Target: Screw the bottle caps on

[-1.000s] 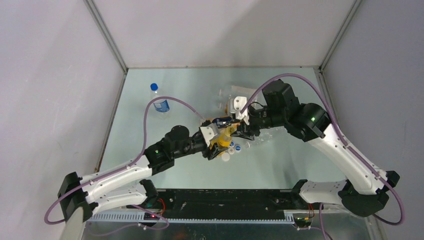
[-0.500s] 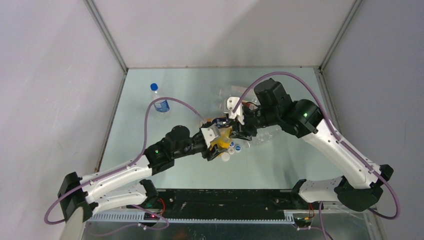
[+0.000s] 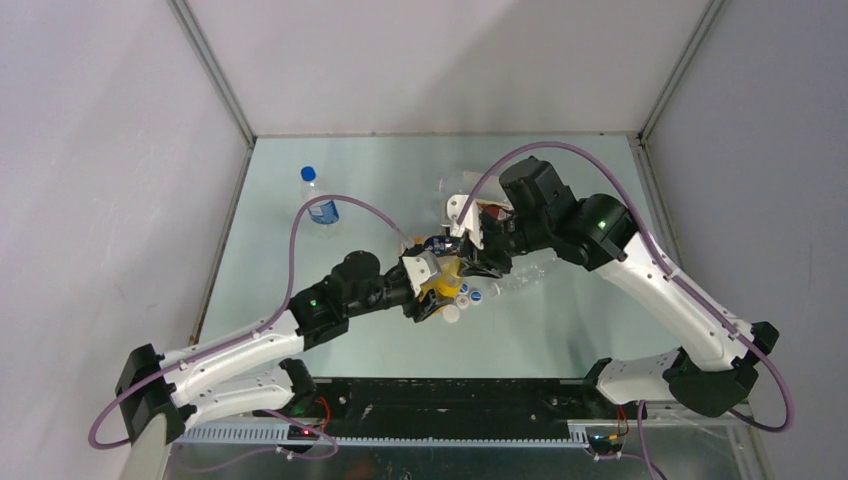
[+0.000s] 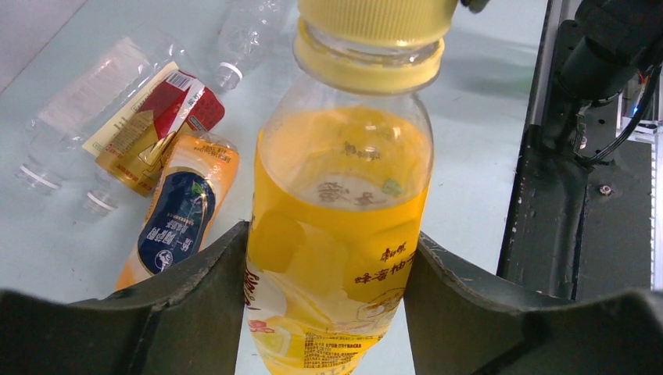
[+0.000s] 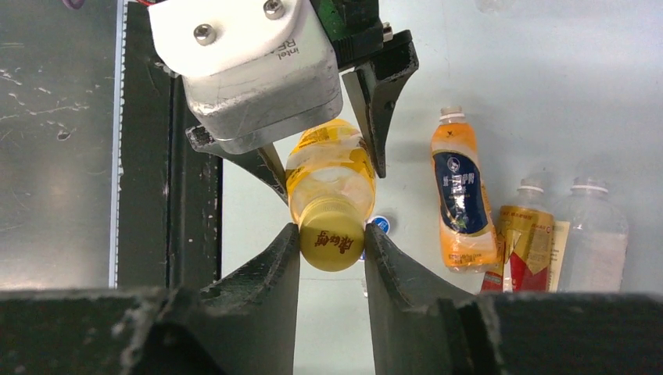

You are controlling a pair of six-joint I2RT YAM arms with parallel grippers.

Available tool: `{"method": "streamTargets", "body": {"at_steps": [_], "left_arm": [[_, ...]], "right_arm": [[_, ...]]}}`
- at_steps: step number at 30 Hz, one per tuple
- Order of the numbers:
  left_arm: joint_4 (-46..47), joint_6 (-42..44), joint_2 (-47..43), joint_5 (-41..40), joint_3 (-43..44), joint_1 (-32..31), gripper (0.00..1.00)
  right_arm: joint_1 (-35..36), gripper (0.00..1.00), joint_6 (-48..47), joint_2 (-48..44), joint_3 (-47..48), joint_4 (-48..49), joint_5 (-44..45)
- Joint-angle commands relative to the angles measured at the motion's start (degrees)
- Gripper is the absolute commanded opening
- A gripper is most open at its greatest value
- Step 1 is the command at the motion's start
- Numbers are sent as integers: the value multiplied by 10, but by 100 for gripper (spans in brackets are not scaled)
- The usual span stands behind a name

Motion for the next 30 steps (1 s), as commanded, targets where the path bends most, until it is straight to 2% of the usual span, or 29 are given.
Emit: {"method": "streamTargets", "body": {"at_steps": [1, 2, 5, 9, 11, 15, 16, 19, 20, 23, 28, 29, 30], "left_arm": [[15, 14, -11, -3, 34, 0, 0], [15, 14, -12, -11, 36, 0, 0], [14, 18, -15, -36, 40, -1, 0], [36, 27, -27, -141, 35, -16, 0], [52, 39, -32, -213, 30, -30, 0], [103, 105, -34, -378, 10, -81, 0], [136, 132, -32, -433, -4, -100, 0], [261, 202, -17, -551, -41, -143, 0], [279, 231, -7, -566, -50, -148, 0], [319, 248, 10, -587, -58, -159, 0], [268, 194, 1, -572, -59, -156, 0], [241, 184, -2, -565, -59, -153, 0], [225, 160, -9, -560, -58, -150, 0]], "right_arm": [[6, 30, 18, 15, 30, -17, 13], [6, 28, 23, 16, 29, -18, 15], [8, 13, 63, 28, 30, -18, 37], [9, 0, 162, 46, 25, -9, 62], [10, 0, 248, 57, 20, 6, 91], [8, 0, 497, 75, 0, 36, 190], [7, 0, 587, 78, -13, 46, 219], [7, 0, 724, 82, -39, 72, 249], [9, 0, 771, 86, -43, 81, 254], [14, 0, 836, 93, -40, 104, 255], [18, 0, 846, 101, -17, 118, 249], [19, 3, 838, 97, -15, 125, 250], [19, 12, 832, 95, -11, 130, 249]]}}
